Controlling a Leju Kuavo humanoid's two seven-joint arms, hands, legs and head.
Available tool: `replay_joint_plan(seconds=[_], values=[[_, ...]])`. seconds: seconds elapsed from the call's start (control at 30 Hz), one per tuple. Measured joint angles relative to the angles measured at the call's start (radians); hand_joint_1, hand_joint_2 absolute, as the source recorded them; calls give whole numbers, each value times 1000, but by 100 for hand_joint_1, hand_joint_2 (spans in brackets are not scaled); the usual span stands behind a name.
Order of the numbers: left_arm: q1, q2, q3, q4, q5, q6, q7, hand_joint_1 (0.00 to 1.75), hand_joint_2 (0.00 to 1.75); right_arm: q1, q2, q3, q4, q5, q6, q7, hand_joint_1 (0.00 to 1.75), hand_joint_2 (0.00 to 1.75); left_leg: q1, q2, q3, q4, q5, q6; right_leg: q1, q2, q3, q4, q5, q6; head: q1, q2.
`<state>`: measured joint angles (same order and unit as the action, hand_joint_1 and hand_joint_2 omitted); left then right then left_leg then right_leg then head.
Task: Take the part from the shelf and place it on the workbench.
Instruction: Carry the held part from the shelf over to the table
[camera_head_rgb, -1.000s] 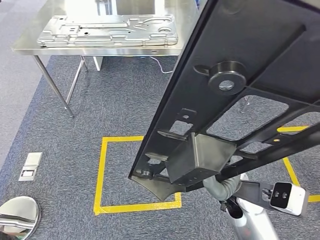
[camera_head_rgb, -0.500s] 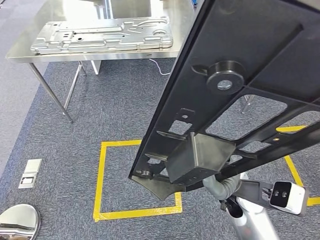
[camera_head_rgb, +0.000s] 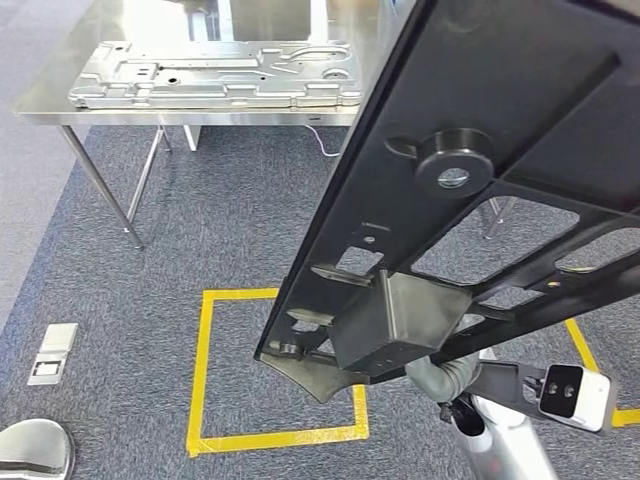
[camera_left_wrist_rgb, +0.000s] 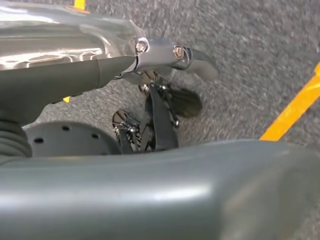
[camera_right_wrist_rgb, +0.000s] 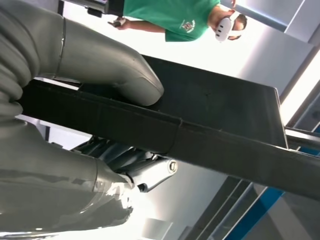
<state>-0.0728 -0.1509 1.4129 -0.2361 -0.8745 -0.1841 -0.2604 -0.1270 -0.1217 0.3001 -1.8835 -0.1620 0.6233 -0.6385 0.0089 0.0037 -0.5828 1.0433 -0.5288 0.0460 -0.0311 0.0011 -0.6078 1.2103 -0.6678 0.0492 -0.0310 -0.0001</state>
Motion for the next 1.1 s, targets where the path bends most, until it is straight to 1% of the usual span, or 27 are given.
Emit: replay_joint_plan(seconds=[0.03,0.07,0.1,0.13,0.17,0.2,0.23,0.3,0.37,0.4,0.43,0.47,0.53,0.57,0.6,0.63,0.67,0.7,0.73,0.77,0.8,0.87,0.93,0.97,1.03,1.07,1.1], values=[[0,-1,0,0,-2,1,0,0,175,7,-5,-2,-1,-2,2,-2,175,175,-3,0,6,0,-6,4,2,0,-41,62,-14,-1,0,0],[0,-3,0,0,-4,3,-1,0,175,13,-9,-4,-1,-4,5,-3,175,175,-5,-1,14,0,-12,6,3,0,-70,98,-11,-2,0,0],[1,-4,0,0,-4,4,-2,0,175,17,-13,-6,-1,-6,9,-3,175,175,-7,-1,24,0,-20,6,5,0,-82,94,16,-4,0,0],[2,-4,0,0,-4,5,-4,0,175,19,-16,-8,-1,-7,13,-4,175,175,-8,-2,36,0,-28,4,8,0,-74,51,61,-7,0,0],[2,-4,0,0,-4,6,-6,0,175,19,-18,-9,-1,-9,17,-4,175,175,-9,-2,48,0,-38,2,10,0,-55,-12,108,-12,0,0],[1,-4,0,0,-3,5,-8,0,175,19,-19,-10,-1,-10,21,-4,175,175,-11,-2,57,1,-47,-2,13,-1,-36,-67,144,-17,-1,0],[0,-5,0,0,-3,5,-9,0,175,17,-20,-11,-1,-11,24,-5,175,175,-12,-2,62,2,-53,-6,16,-1,-20,-111,160,-23,0,0],[-4,-6,0,0,-2,5,-11,0,175,11,-20,-11,0,-12,27,-5,175,175,-12,-1,61,2,-60,-14,21,0,-10,-138,151,-31,-1,0],[-7,-5,0,0,-2,4,-12,0,175,6,-19,-11,-1,-12,28,-5,175,175,-12,1,63,0,-66,-24,18,2,-2,-153,141,-39,-1,0],[-8,-4,0,0,0,4,-12,0,175,3,-18,-11,-1,-12,29,-5,175,175,-11,1,60,12,-74,-30,15,1,4,-158,139,-43,-1,0],[-9,-3,0,0,2,4,-12,0,175,1,-16,-11,-1,-12,29,-5,175,175,-10,0,45,43,-88,-37,11,-1,12,-163,136,-47,-2,0],[-9,-2,0,0,4,4,-12,0,175,-1,-14,-10,-1,-12,29,-5,175,175,-7,0,17,95,-108,-44,9,-3,19,-166,132,-50,-3,0],[-7,-1,0,0,7,5,-12,0,175,-3,-11,-10,0,-12,29,-4,175,175,0,0,-63,220,-142,-54,7,-4,30,-166,120,-52,-3,0],[-4,0,0,0,8,5,-12,0,175,-2,-10,-10,0,-12,29,-4,175,175,2,0,-95,258,-140,-57,7,-3,39,-166,114,-52,-3,0],[-2,1,0,0,8,5,-12,0,175,-1,-9,-10,1,-12,29,-4,175,175,4,0,-110,261,-118,-58,6,-1,49,-166,106,-50,-3,0],[0,2,0,0,9,5,-13,0,175,-1,-7,-10,1,-12,29,-4,175,175,4,0,-107,227,-76,-57,6,0,62,-166,97,-48,-3,0],[1,4,0,0,10,5,-14,0,175,-1,-5,-10,1,-12,29,-4,175,175,4,0,-91,168,-27,-55,5,0,76,-167,87,-46,-3,0],[1,6,0,0,11,5,-14,0,175,-1,-4,-10,1,-12,29,-4,175,175,1,0,-74,117,9,-51,5,1,88,-168,79,-42,-3,0],[1,7,0,0,10,5,-14,0,175,-1,-3,-10,1,-13,29,-4,175,175,-2,-1,-58,75,29,-44,6,2,95,-170,73,-37,-3,0],[1,8,0,0,10,5,-15,0,175,-1,-2,-9,2,-13,29,-4,175,175,-6,-1,-48,51,31,-37,6,2,98,-172,69,-31,-3,0],[0,8,0,0,9,5,-15,0,175,-1,-1,-9,2,-13,29,-4,175,175,-9,-2,-44,44,21,-30,7,3,99,-172,70,-24,-3,0],[-1,9,0,0,9,5,-16,0,175,0,-1,-9,2,-15,32,-5,175,175,-7,-3,-32,24,9,-17,6,2,100,-167,72,-11,-3,0],[-1,11,0,0,9,4,-18,0,175,-3,-1,-11,1,-16,36,-5,175,175,-3,-4,-12,10,4,-7,6,1,88,-127,59,-3,-2,0],[-1,11,0,0,9,4,-18,0,175,-5,-1,-12,1,-16,38,-5,175,175,-2,-4,-3,4,1,-2,6,0,66,-83,39,-2,-2,0],[-2,11,0,0,8,5,-16,0,175,-6,-1,-14,0,-18,42,-5,175,175,-4,-4,9,3,-8,5,8,1,-10,35,-6,-2,-2,0],[-2,11,0,0,8,5,-14,0,175,-3,-1,-16,1,-19,44,-5,175,175,-5,-4,15,3,-14,6,8,1,-45,78,-15,-1,-2,0],[-2,11,0,0,7,5,-13,0,175,-1,-1,-18,0,-19,46,-5,175,175,-6,-4,23,3,-20,6,8,0,-65,91,-5,-2,-2,0]])
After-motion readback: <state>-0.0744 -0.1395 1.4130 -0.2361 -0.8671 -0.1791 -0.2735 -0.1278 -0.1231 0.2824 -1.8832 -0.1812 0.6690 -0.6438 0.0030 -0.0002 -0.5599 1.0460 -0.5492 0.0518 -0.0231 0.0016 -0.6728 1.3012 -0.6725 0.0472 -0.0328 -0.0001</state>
